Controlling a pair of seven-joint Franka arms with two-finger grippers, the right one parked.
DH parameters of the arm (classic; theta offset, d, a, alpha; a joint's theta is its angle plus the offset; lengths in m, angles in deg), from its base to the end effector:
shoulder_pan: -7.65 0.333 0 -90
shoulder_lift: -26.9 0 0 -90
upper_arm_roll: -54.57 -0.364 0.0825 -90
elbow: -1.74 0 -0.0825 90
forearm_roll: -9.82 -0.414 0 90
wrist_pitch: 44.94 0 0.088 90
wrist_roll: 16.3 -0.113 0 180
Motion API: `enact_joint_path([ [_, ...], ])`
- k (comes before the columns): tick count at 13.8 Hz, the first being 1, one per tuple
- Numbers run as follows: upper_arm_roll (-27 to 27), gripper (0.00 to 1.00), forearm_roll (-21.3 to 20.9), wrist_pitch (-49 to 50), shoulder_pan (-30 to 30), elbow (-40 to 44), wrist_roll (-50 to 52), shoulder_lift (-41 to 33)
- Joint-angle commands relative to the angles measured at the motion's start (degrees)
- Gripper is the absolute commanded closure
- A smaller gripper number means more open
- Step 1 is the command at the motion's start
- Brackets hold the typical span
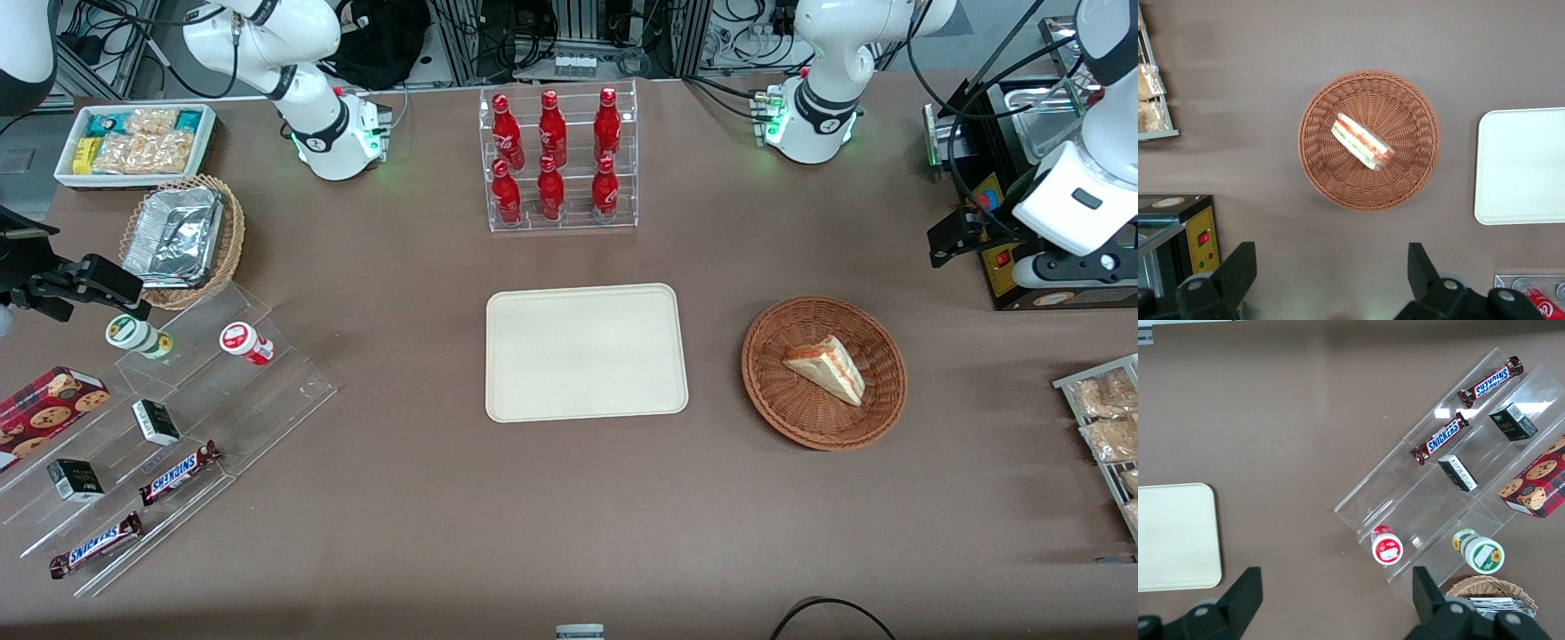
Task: Place sandwich from basket to tray
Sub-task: 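Move the left gripper over the wrapped sandwich in the wicker basket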
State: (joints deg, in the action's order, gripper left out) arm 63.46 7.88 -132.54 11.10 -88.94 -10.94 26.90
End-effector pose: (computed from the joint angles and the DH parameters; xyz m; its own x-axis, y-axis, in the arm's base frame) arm 0.5770 -0.0510 0.6571 0.9987 0.0001 -0.0503 -0.0019 -0.9992 -0.0387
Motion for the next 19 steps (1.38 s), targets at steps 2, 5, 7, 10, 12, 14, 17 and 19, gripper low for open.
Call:
enact_joint_path([
  [2, -0.6, 0.00, 0.4, 2.0, -0.1, 1.2, -0.5, 1.0],
  [5, -0.5, 0.00, 0.0, 0.0, -0.2, -2.9, -0.5, 2.5],
  [7, -0.4, 0.00, 0.0, -8.6, -0.4, -11.1, 0.8, 1.7],
  [10, 0.9, 0.00, -0.1, -23.5, -0.7, -22.7, 13.0, 0.4],
  [12, 2.2, 0.00, -0.2, -33.2, -0.7, -28.6, 26.2, 0.4],
  [14, 2.5, 0.00, -0.2, -39.8, -0.7, -32.7, 40.3, 0.8],
  [17, 3.8, 0.00, -0.1, -44.5, -0.7, -35.9, 56.7, 2.4],
  [19, 3.8, 0.00, -0.2, -44.9, -0.7, -35.8, 62.7, 5.1],
])
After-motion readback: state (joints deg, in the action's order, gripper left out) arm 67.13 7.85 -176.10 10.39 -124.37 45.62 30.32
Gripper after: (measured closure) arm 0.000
